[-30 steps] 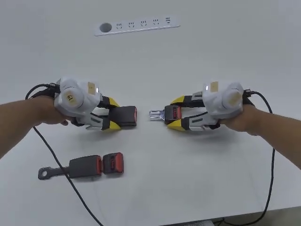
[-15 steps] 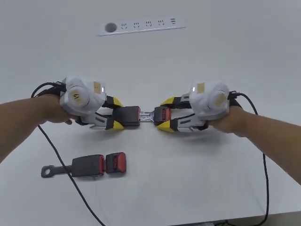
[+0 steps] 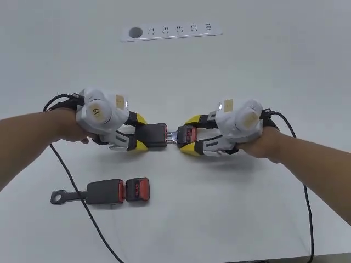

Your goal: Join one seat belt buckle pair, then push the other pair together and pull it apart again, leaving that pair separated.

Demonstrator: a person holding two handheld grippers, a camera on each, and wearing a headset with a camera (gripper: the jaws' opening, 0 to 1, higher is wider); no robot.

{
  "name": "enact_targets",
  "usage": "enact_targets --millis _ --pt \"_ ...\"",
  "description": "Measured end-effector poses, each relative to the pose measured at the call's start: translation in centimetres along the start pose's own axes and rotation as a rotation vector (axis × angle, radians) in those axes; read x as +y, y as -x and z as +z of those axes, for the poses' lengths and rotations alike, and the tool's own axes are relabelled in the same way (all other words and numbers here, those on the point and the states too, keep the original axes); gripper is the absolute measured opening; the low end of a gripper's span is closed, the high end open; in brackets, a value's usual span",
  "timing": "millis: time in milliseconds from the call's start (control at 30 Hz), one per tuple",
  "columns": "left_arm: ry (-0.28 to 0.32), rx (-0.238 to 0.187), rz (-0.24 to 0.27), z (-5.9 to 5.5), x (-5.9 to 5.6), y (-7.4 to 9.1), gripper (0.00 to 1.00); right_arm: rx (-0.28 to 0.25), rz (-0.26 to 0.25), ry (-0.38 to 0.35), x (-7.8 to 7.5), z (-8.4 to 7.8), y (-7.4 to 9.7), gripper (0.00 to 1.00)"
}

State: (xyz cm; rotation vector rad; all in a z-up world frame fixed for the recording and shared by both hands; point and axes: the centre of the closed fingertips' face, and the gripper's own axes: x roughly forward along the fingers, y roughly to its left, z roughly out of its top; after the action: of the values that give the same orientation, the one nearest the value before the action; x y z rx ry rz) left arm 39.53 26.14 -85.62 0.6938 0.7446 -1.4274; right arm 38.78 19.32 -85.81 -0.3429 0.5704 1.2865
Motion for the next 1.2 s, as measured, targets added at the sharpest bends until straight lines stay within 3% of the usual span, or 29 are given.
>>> enact_targets --millis 733,1200 --pt "-0.009 0.032 -0.010 0.0 0.0 0.0 0.33 0.020 -0.006 -0.025 -0.1 1.1 -1.9 0.36" --pt "-0.015 0.031 -0.021 -0.1 0.1 0.1 0.33 0.036 -0.015 -0.038 -0.2 1.3 -2.1 0.36"
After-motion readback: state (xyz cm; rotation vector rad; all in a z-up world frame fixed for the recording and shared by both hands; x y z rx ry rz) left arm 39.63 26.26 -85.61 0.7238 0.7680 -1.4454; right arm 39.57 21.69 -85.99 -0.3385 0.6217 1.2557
